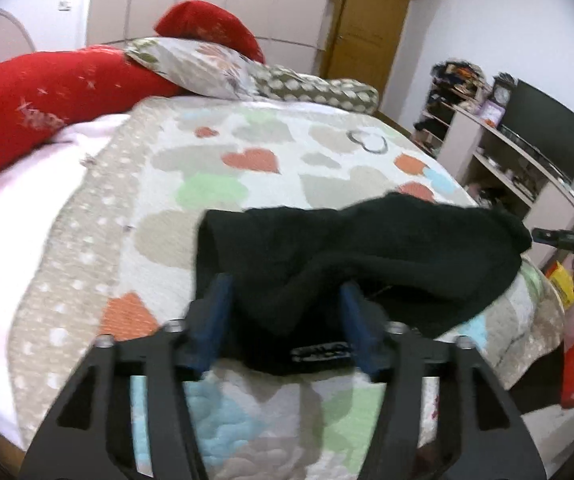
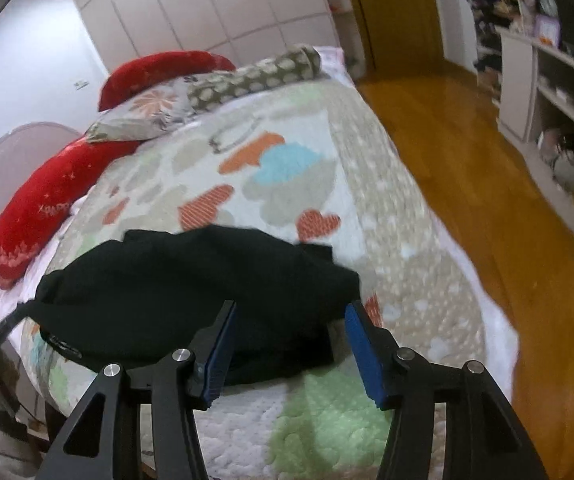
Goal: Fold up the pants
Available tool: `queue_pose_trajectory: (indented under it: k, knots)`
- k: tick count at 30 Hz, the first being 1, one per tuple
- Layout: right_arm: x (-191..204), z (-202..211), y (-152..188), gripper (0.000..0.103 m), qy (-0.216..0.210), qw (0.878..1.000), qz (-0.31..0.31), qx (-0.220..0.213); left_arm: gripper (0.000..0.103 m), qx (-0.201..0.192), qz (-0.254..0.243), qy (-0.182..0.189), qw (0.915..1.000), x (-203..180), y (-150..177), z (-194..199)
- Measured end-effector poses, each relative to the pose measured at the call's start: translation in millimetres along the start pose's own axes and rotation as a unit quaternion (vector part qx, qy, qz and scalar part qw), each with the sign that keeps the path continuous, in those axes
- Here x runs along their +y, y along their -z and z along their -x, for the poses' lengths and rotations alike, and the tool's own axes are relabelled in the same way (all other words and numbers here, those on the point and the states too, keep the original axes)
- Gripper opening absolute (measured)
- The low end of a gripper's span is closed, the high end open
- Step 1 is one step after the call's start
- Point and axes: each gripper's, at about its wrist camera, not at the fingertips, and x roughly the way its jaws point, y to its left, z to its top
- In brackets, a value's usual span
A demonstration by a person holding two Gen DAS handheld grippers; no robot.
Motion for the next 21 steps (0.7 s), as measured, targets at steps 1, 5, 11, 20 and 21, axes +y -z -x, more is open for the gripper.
queue_pose_trajectory:
  k: [1,5,11,20,21]
  knots:
    - [7.8,2.6,-4.0,0.053,-0.007,1.000,0.011,-0.005,0.063,-0.008,0.009,0.001,0.9999,4.9,-1.4,3.7]
    - [50.1,-15.5,-25.4,0.055,-0.053,0.997,0.047,-0.016,0.072,-0.022,0.071,0.008,0.9972,28.6,-7.8,6.3]
    - [123.2,-90.5,-59.8,0.056,-0.135,0.987,0.081,0.017,0.072,0.014,0.070,0.004,0.9975,22.7,-14.7,-19.8]
    - [195.5,-206.2,-88.3,0.056,-0.135,0.975,0.136,0.112,0.068,0.059,0.063,0.012,0.9962,15.0,-29.2,-76.1]
    - [197.0,-213.4,-86.6,0.054,-0.140,0.973,0.140,0.122,0.061,0.065,0.067,0.010,0.9956,16.1,-28.8,-83.0]
